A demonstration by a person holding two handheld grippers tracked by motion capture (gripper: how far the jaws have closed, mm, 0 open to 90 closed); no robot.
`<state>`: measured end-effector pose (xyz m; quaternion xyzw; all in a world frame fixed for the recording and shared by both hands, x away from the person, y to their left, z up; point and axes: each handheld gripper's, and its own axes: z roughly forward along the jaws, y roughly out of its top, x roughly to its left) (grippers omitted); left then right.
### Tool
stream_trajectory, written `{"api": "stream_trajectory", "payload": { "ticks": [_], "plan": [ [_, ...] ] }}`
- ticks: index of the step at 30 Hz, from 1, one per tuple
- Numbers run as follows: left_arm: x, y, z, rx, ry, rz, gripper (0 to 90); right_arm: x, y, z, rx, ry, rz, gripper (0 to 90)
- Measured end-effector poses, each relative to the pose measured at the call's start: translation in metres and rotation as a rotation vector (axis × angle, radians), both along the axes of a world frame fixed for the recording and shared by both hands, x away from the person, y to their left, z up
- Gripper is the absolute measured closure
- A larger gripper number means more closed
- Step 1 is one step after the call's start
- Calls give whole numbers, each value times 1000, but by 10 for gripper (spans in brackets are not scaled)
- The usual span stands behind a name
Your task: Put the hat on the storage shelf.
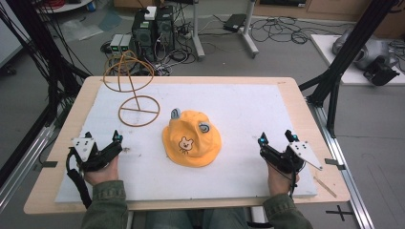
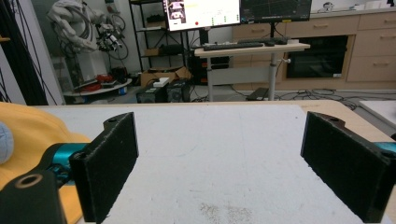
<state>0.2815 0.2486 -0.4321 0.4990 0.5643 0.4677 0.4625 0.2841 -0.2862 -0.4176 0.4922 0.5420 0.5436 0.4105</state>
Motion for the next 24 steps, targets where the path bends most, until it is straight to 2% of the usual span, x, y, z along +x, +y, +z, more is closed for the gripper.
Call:
{"api": "stream_trajectory", "payload": {
  "ticks": [10, 16, 20, 22, 23, 24],
  "plan": [
    [0, 0, 0, -4, 2, 3, 119, 1, 2, 0, -9, 1, 3, 108],
    [0, 1, 0, -4, 4, 5, 118, 2, 7, 4, -10, 2, 26, 108],
    [0, 1, 0, -10, 4, 2, 119, 0, 16, 11, -15, 0, 49, 108],
    [0, 1, 0, -10, 7, 0, 119, -3, 32, 21, -45, -11, 88, 108],
    [0, 1, 0, -10, 7, 0, 119, -3, 32, 21, -45, -11, 88, 108],
    [0, 1, 0, -13, 5, 1, 119, -2, 45, 27, -60, -20, 118, 108]
  ]
}}
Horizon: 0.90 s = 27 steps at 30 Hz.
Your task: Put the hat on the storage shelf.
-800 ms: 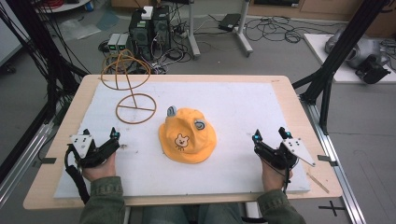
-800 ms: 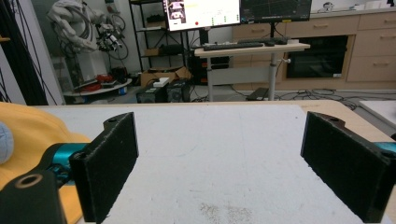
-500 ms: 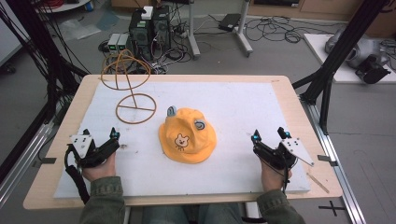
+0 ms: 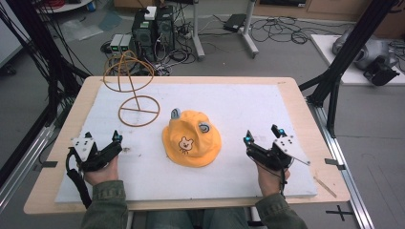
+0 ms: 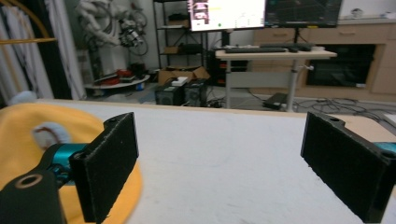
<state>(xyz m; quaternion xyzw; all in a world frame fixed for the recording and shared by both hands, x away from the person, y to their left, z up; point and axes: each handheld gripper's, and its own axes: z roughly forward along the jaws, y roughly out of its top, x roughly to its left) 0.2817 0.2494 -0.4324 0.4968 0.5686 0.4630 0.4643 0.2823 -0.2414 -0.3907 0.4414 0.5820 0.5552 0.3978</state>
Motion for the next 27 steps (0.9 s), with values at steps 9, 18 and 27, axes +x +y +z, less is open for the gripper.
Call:
{"api": "stream_trajectory", "payload": {
  "ticks": [9, 18, 27],
  "plan": [
    [0, 1, 0, -22, -3, -1, 119, 7, 59, 21, 5, 8, 101, 108],
    [-1, 6, -1, -52, -10, 7, 120, 10, 124, 15, -92, 211, 120, 108],
    [-1, 7, -1, -53, -10, 8, 122, 30, 151, -5, -77, 426, 135, 110]
  ]
}}
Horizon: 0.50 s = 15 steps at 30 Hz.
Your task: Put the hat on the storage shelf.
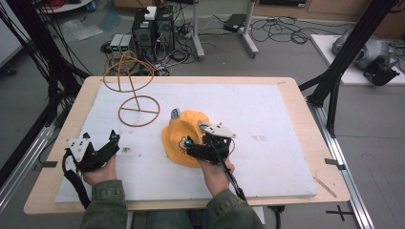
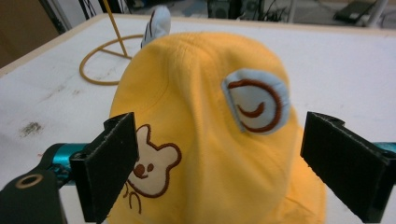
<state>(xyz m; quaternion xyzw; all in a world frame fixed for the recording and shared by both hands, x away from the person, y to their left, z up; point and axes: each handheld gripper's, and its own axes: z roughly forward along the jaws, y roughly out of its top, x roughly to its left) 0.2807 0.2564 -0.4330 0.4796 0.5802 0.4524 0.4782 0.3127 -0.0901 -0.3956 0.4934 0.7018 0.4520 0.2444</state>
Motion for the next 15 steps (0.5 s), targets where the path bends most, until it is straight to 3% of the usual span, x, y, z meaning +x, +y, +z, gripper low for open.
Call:
{"api": "stream_trajectory", "payload": {
  "ticks": [5, 12, 15],
  "plan": [
    [0, 1, 0, 2, -1, 4, 123, 11, 3, -7, -26, 44, -24, 139],
    [1, -1, 0, 5, 0, 1, 123, 8, 10, -10, -45, 38, -13, 180],
    [0, -1, 0, 7, -2, 1, 124, 9, 11, -11, -26, 37, -6, 263]
  ]
}}
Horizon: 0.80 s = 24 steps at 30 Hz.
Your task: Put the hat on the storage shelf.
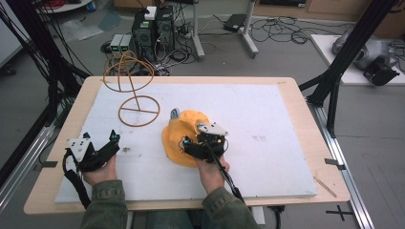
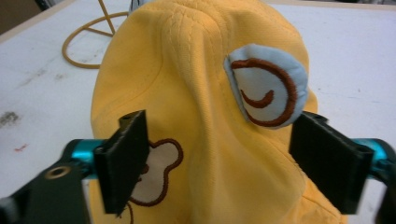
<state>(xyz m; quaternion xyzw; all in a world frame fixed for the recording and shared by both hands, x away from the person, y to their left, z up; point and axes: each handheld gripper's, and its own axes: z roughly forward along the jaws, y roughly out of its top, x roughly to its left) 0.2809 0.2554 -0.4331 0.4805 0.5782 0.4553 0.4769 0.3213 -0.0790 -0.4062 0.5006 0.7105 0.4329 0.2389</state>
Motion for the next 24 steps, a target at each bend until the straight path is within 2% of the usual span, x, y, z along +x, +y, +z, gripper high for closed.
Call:
{"api": "stream_trajectory", "payload": {
  "ticks": [1, 3, 4, 6, 10, 12, 13, 15, 17, 19, 20, 24],
  "plan": [
    [0, 0, 0, -1, -1, 0, 125, 1, 0, 0, -3, -5, 11, 386],
    [0, 0, 0, 0, -1, -2, 124, 2, 0, -1, -15, -14, 28, 519],
    [0, 0, 0, 1, -2, -1, 124, 2, 0, -1, -15, -14, 28, 519],
    [0, 0, 0, 5, 0, -4, 125, 3, 0, -1, -20, -28, 31, 633],
    [0, 0, 0, 4, 2, -2, 125, 3, 3, -4, -12, -43, 29, 714],
    [1, 0, 0, 2, 2, -4, 126, 3, 4, -5, -18, -43, 31, 717],
    [1, 0, -1, 1, 2, -4, 126, 5, 4, -5, -14, -32, 36, 669],
    [1, 0, -1, 0, 2, -4, 126, 8, 3, -7, 7, -5, 15, 502],
    [1, -1, 0, 1, 0, -4, 127, 12, 0, -8, 29, 24, 21, 461],
    [1, -1, 0, 0, -2, -6, 127, 14, -1, -9, 40, 33, 20, 464],
    [1, -1, 0, 4, 0, -6, 128, 15, -1, -9, 45, 33, 22, 495],
    [1, -1, 0, 8, 3, -8, 128, 12, 6, -10, 7, -13, 45, 643]
  ]
}}
